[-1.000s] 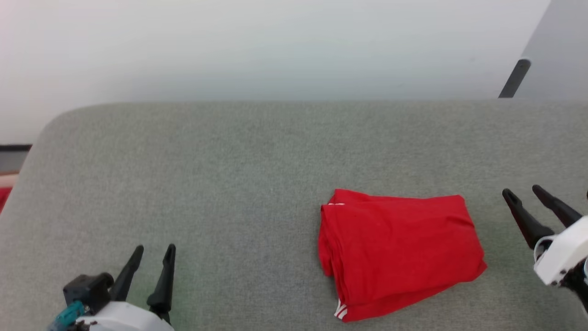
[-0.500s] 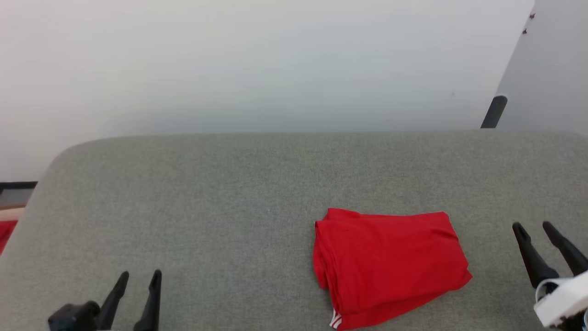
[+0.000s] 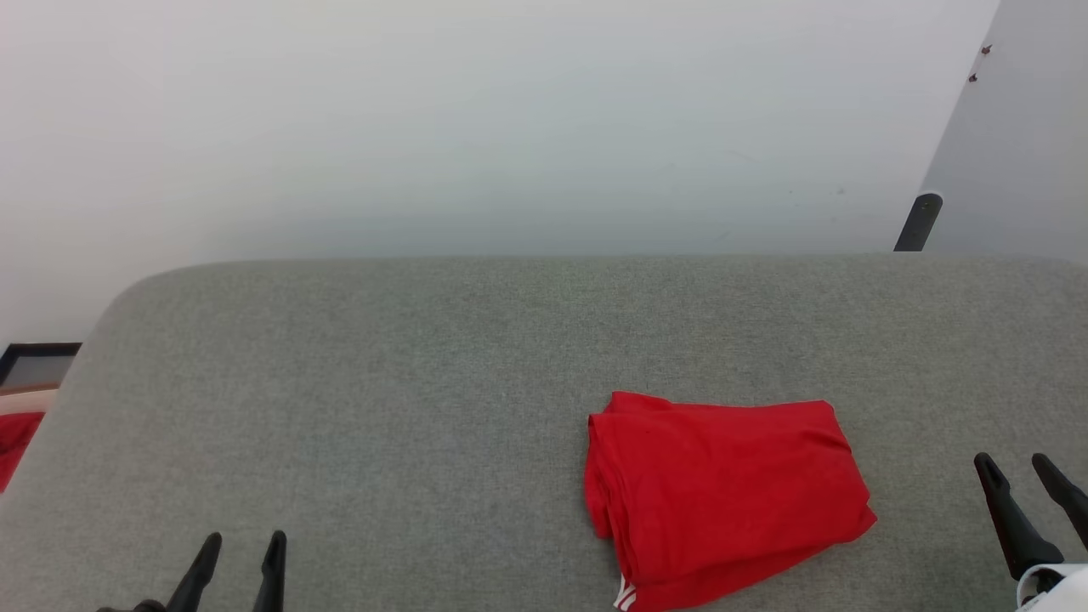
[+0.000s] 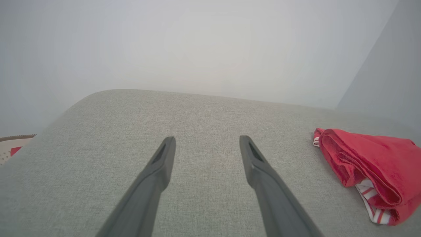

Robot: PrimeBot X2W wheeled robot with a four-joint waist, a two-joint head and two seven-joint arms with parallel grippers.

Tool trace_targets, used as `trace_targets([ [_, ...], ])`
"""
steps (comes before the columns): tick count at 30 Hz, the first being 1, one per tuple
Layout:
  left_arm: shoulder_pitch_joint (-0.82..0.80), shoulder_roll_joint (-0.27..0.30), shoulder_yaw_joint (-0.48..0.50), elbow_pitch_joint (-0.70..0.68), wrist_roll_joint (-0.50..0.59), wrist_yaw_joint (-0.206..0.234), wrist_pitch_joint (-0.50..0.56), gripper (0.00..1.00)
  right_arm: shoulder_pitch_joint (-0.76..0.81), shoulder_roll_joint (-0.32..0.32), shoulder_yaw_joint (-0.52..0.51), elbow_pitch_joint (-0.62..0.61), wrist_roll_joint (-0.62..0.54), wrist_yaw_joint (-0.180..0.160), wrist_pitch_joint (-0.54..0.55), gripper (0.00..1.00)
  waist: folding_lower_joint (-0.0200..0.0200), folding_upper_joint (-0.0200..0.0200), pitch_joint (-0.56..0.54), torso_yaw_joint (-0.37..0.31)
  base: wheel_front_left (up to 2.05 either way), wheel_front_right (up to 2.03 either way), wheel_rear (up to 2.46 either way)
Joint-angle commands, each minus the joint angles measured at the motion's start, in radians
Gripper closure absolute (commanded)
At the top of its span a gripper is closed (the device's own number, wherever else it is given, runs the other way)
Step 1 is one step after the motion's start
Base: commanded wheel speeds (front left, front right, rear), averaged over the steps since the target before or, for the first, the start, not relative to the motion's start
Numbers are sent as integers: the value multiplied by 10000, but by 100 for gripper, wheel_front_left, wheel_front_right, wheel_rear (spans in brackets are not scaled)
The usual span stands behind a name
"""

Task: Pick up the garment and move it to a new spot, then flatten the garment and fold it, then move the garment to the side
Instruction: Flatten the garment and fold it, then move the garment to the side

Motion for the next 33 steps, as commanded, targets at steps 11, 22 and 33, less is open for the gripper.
trace_targets([
  [11,123,66,-5,-347,-149,102,144,0,358,414,-598,-664,-442,-9,589,0,0,0,48,21,0,0,0],
  [22,102,129,-21,-373,-237,137,125,0,389,638,-783,-884,-529,-9,819,0,0,0,96,65,0,0,0],
  [33,61,163,-58,-419,-284,182,105,0,417,763,-941,-991,-1029,-9,319,0,0,0,133,59,0,0,0],
])
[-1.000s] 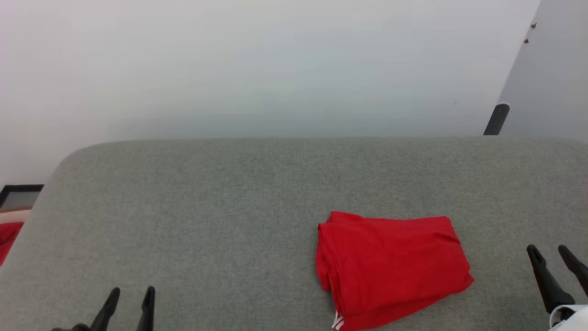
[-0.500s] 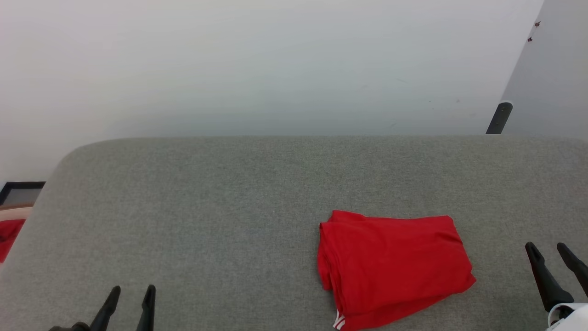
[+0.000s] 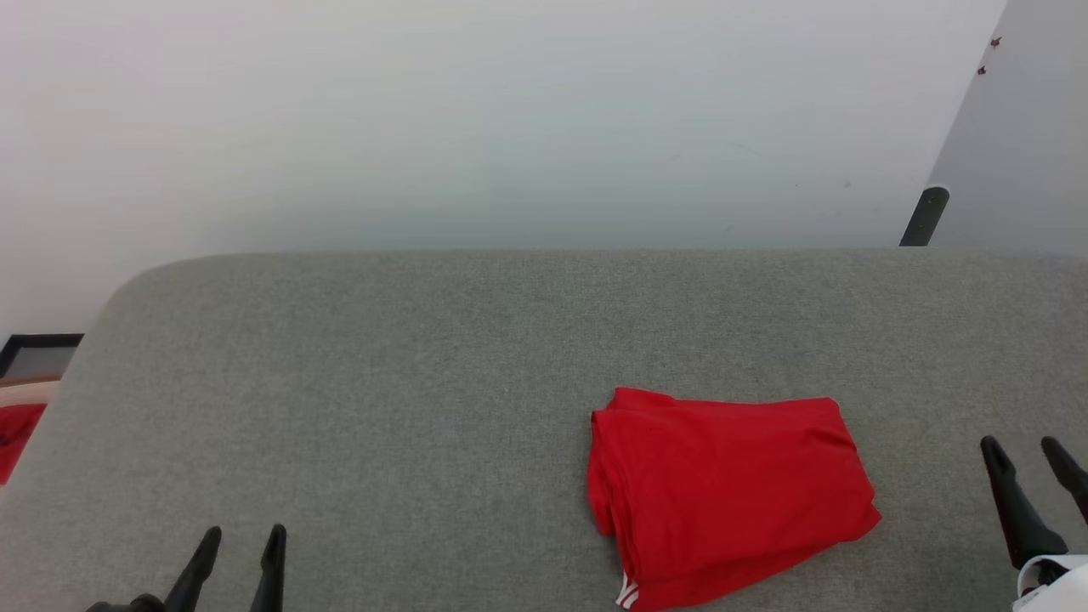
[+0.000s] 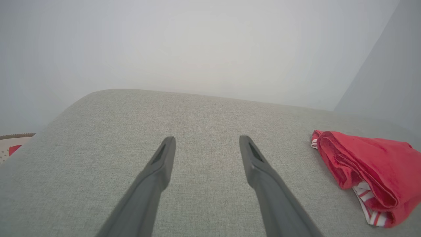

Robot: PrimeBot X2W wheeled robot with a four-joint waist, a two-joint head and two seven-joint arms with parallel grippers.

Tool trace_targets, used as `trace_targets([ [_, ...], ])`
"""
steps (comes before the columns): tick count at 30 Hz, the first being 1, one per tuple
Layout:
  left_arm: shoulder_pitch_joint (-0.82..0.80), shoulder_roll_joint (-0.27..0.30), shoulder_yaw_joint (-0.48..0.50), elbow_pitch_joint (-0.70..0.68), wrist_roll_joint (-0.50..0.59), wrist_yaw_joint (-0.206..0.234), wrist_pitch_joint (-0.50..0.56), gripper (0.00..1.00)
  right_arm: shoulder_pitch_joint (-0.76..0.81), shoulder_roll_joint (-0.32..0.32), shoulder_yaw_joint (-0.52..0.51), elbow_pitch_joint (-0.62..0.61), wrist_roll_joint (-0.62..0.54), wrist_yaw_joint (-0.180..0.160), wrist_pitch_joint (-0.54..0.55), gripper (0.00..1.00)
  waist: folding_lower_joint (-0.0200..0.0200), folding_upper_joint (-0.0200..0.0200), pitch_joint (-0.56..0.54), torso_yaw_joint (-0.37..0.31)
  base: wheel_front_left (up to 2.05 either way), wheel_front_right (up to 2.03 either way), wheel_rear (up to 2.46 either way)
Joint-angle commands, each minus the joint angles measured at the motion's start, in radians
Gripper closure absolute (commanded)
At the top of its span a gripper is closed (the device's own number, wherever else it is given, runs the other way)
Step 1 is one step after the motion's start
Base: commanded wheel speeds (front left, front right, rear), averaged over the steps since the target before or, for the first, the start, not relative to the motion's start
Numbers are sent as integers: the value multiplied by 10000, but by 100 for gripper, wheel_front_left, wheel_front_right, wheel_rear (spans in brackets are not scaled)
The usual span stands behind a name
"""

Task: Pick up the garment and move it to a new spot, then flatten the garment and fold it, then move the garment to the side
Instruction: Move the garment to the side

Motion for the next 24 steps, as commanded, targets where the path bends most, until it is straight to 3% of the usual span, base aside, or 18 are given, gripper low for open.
trace_targets([
  [1,-13,32,-3,-17,-50,49,-40,0,145,47,-46,-31,-232,-9,-149,0,1,0,6,7,0,0,0],
  [12,-147,35,-24,30,-42,105,-77,0,175,99,-165,98,-1016,-9,-997,0,1,0,53,3,0,0,0],
  [24,-271,15,-65,149,-73,107,-156,0,163,247,-198,233,-1068,-9,-884,0,1,0,55,26,0,0,0],
])
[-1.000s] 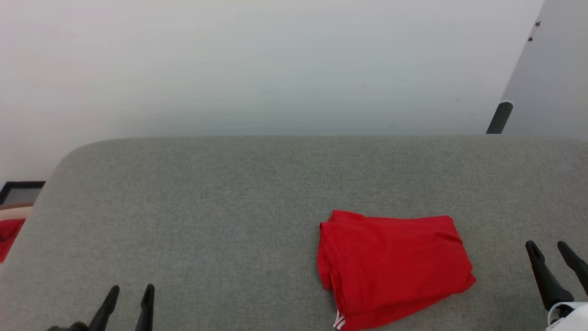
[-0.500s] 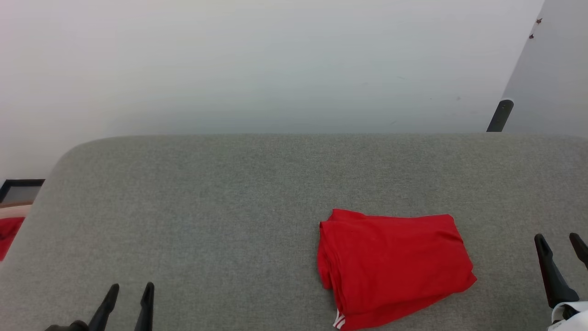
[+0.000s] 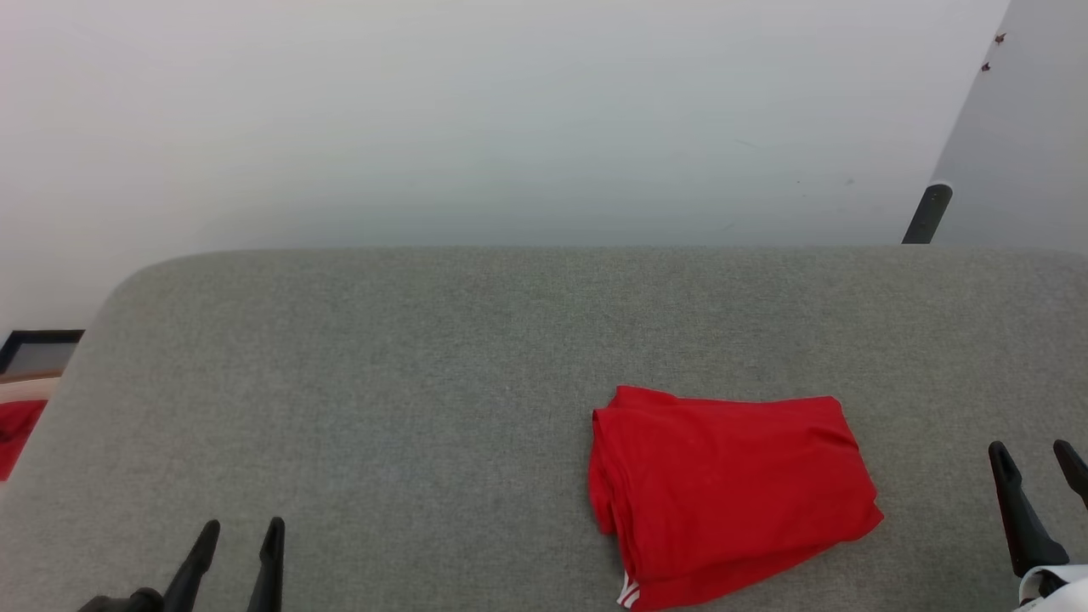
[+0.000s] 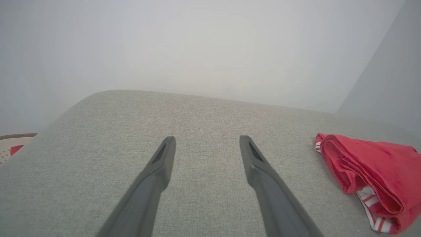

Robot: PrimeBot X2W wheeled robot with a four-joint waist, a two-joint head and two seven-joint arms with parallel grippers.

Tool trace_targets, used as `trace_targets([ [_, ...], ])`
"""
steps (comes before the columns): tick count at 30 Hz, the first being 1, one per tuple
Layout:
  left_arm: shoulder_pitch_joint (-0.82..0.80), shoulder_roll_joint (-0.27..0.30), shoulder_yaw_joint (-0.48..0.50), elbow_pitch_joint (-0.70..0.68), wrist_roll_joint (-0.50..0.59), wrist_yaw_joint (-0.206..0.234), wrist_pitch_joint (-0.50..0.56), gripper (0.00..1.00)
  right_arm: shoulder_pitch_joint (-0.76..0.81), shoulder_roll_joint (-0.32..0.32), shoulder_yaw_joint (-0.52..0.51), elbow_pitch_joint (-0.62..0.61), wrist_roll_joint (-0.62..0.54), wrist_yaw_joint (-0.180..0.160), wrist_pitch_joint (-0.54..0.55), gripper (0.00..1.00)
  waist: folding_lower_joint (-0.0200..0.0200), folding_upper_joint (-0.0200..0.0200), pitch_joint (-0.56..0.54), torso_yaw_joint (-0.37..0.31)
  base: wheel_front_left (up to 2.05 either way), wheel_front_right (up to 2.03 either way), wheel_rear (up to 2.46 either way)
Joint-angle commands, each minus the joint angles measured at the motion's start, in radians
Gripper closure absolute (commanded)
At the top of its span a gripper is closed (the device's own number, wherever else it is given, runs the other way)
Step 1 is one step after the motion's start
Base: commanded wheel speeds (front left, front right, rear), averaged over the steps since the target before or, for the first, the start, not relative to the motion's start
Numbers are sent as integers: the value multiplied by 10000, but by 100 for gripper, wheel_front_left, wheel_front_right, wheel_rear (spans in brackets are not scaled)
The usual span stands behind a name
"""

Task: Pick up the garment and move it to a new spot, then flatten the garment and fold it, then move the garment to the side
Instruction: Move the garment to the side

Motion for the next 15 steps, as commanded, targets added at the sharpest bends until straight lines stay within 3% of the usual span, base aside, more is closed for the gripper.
trace_targets([
  [1,-82,9,-2,5,-12,29,-61,0,32,43,-31,10,-28,-9,10,0,0,0,-5,1,0,0,0],
  [15,-168,-8,-89,12,-68,17,-104,0,-479,-162,288,-219,114,-9,619,0,0,0,39,165,0,0,0],
])
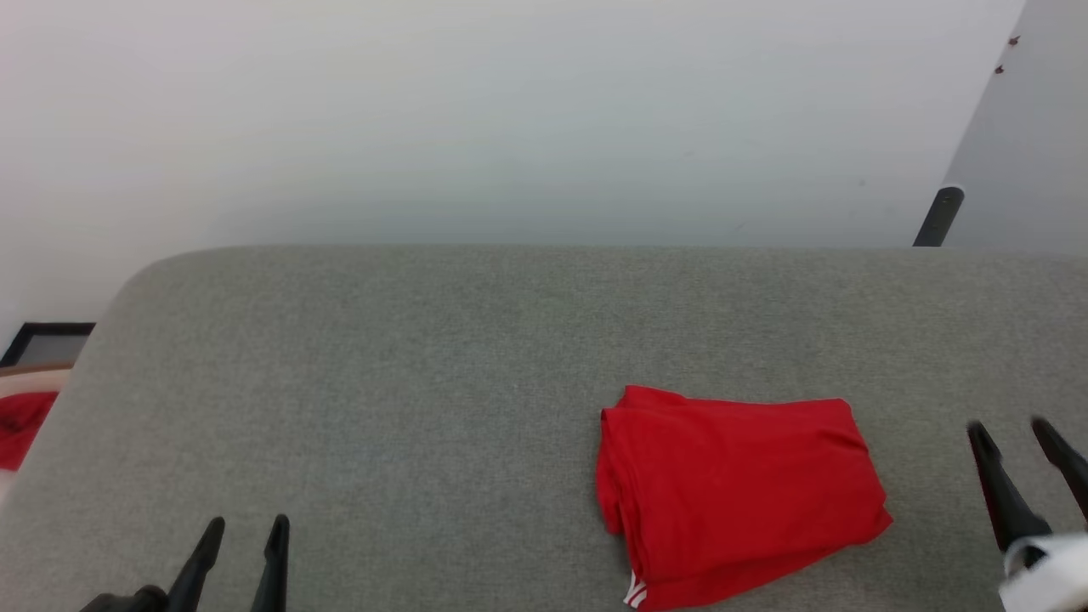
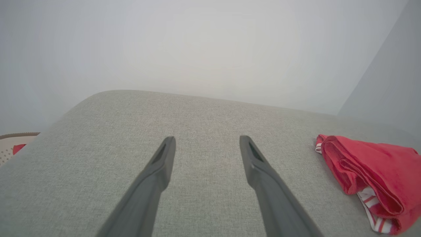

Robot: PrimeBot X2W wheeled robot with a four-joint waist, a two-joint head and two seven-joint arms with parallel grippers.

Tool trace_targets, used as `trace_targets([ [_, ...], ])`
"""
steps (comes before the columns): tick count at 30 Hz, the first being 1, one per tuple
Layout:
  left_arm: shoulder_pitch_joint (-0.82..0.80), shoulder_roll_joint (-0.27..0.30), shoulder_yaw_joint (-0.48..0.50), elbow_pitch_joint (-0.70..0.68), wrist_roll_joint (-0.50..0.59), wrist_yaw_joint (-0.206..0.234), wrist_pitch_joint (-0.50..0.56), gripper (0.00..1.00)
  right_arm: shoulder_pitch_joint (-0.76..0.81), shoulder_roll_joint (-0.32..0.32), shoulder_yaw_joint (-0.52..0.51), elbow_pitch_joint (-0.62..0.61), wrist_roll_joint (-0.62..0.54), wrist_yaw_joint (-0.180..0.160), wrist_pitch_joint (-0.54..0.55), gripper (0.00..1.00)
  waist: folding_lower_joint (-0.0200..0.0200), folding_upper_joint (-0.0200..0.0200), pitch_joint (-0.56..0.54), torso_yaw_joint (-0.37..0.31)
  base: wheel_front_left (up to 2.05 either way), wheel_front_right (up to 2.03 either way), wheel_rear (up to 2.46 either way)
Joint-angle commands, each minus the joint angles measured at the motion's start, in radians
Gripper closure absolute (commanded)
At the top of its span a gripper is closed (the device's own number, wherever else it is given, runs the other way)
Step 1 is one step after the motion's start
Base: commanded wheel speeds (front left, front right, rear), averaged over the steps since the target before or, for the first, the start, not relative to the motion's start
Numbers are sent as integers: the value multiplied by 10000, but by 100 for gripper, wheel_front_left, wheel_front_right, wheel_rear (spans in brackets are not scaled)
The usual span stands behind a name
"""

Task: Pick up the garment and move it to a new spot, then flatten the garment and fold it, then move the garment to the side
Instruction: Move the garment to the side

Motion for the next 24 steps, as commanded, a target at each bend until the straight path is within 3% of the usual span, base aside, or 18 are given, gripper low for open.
trace_targets([
  [1,-136,-11,-10,-14,-55,12,-57,0,-266,-83,112,-53,46,-9,133,0,-1,0,44,47,0,0,0],
  [5,-272,-74,-97,22,-34,-33,-64,0,-1214,-449,710,124,460,-11,1647,0,-1,0,181,199,0,0,0],
  [16,-1049,-477,-425,373,73,-239,-154,0,-3747,-1166,2117,1889,2035,-10,7977,0,-1,0,996,689,0,0,0],
  [20,-1416,-641,-524,529,123,-319,-193,0,-4286,-1271,2270,2494,2065,-10,9280,0,-1,0,1442,871,0,0,0],
  [24,-1784,-818,-623,700,201,-450,-232,0,-4448,-1249,2208,2993,1897,-10,9844,0,-1,0,1858,1106,0,0,0],
])
